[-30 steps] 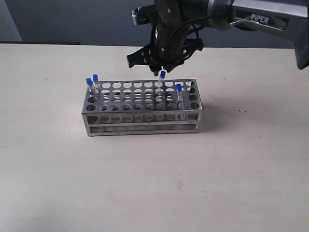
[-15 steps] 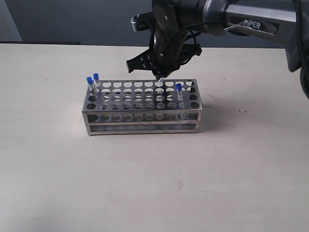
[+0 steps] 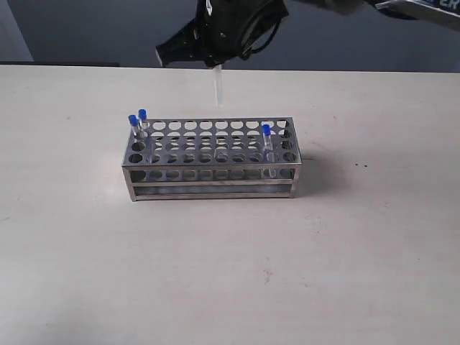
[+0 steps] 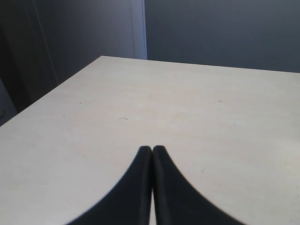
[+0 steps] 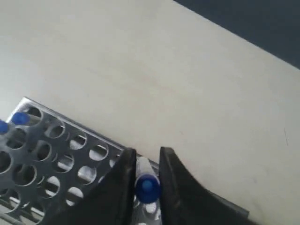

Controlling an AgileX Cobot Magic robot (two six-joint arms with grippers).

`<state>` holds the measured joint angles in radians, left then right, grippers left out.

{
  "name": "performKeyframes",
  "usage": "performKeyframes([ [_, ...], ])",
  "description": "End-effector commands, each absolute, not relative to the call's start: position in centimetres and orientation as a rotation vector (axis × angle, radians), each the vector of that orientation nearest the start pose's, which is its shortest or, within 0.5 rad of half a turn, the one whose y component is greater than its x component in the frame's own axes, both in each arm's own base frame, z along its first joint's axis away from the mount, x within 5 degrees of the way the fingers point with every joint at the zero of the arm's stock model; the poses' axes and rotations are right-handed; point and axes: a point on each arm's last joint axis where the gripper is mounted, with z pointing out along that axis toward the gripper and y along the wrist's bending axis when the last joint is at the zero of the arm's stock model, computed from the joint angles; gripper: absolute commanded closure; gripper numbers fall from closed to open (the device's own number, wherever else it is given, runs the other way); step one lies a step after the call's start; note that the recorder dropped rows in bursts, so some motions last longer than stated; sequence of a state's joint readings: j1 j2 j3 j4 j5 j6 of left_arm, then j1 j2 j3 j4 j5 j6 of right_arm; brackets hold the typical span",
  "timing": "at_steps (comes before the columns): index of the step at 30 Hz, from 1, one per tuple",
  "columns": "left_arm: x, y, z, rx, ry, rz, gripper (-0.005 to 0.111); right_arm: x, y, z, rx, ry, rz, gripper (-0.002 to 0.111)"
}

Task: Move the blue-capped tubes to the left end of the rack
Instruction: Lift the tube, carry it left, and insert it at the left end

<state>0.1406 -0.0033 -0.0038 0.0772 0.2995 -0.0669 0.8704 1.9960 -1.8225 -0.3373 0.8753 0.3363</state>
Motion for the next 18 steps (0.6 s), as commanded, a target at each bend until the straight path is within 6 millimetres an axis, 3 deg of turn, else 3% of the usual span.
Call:
performKeyframes([
  [1,5.4,0.9,18.7,-0.135,1.767,0.117,0.106,29.1,34.8,31.1,-0.866,2.237,0.165,0.109],
  [9,5.4,0.9,18.7,-0.135,1.767,0.117,0.106,25.6,38.1,31.1,-1.0,2.15,0.277,0.109],
  [12,5.4,0.9,18.7,-0.135,1.767,0.117,0.106,25.5,39.1,30.6,-1.023,2.098,0.319,0.109],
  [18,5.4,0.9,18.7,-0.135,1.765,0.117,0.106,25.5,39.8,29.0,-1.032,2.177,0.355,0.109],
])
